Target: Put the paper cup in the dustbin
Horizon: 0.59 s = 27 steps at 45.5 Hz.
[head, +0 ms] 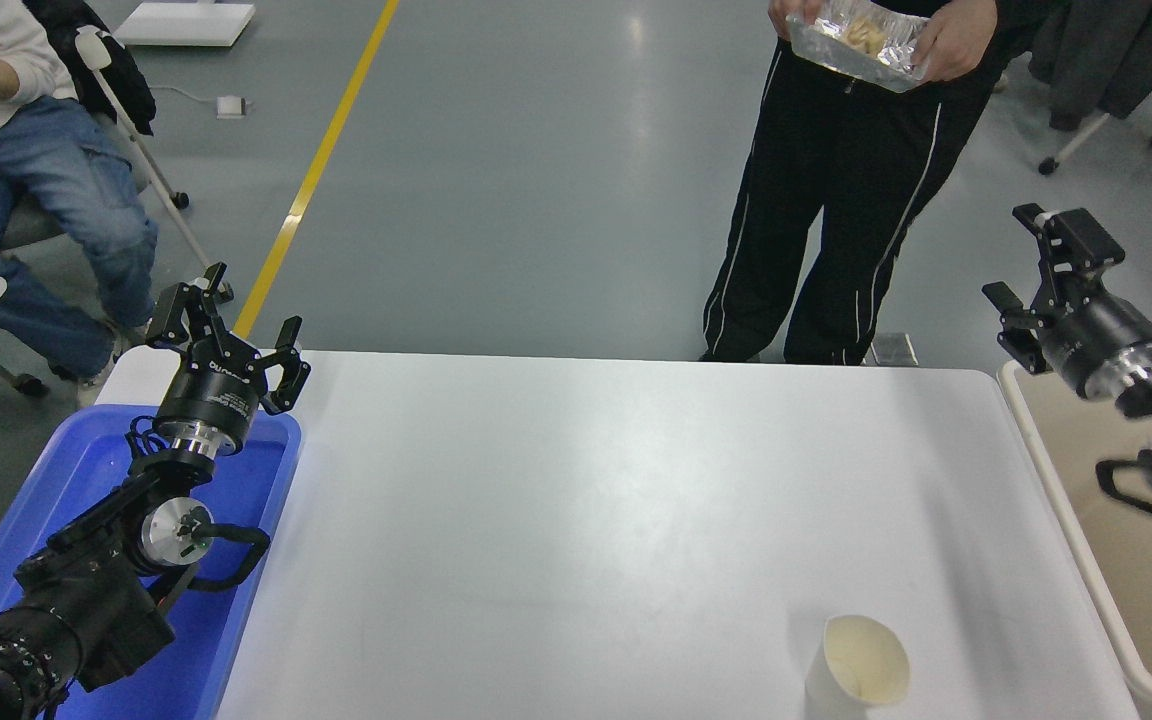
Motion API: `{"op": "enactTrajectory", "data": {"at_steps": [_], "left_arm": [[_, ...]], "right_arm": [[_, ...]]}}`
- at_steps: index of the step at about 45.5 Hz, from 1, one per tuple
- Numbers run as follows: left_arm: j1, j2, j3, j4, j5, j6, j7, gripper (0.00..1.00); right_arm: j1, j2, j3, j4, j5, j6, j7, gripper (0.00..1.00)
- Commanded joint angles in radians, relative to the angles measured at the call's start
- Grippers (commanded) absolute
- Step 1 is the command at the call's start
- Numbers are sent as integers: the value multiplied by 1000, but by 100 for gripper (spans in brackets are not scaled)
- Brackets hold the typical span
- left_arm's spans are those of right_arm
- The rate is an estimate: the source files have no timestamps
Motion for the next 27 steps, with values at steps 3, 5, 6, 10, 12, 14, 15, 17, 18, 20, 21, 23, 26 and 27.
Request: {"op": "enactTrajectory", "data": {"at_steps": [3, 5, 6, 10, 12, 14, 15, 17, 18, 20, 21, 23, 26, 27], "left_arm": [[0, 0, 0, 1, 0, 0, 0, 100], [0, 0, 0, -1, 0, 0, 0, 100], [0, 0, 0, -1, 0, 0, 0, 100], [0, 0, 0, 1, 0, 0, 0, 100], [0, 0, 0, -1, 0, 0, 0, 100], [0, 0, 0, -1, 0, 0, 0, 100], [0, 0, 2, -1, 0, 0, 0, 100], [0, 0, 2, -1, 0, 0, 0, 100], [0, 0, 0, 1, 0, 0, 0, 100], [0, 0, 0, -1, 0, 0, 0, 100], [0, 0, 0, -1, 0, 0, 0, 100], [0, 0, 2, -1, 0, 0, 0, 100], [0, 0, 0, -1, 0, 0, 0, 100], [0, 0, 2, -1, 0, 0, 0, 100]], "right_arm": [[413, -72, -482, 171, -290, 58, 0, 99], [430, -72, -504, 206, -373, 70, 1, 99], [434, -74, -511, 228, -415, 78, 1, 99], [442, -92, -525, 321, -574, 104, 1, 99], [442, -114, -533, 379, -649, 115, 1, 99], [442, -141, -547, 448, -712, 122, 1, 99], [442, -155, -554, 485, -742, 126, 1, 99], [443, -186, -579, 559, -791, 129, 1, 99], [445, -201, -591, 591, -817, 129, 0, 99], [448, -229, -622, 646, -867, 129, 0, 99], [448, -238, -637, 665, -895, 129, 0, 99], [448, -250, -671, 685, -944, 129, 0, 99], [433, -252, -723, 683, -1015, 127, 1, 99], [430, -253, -740, 682, -1030, 126, 1, 99]]}}
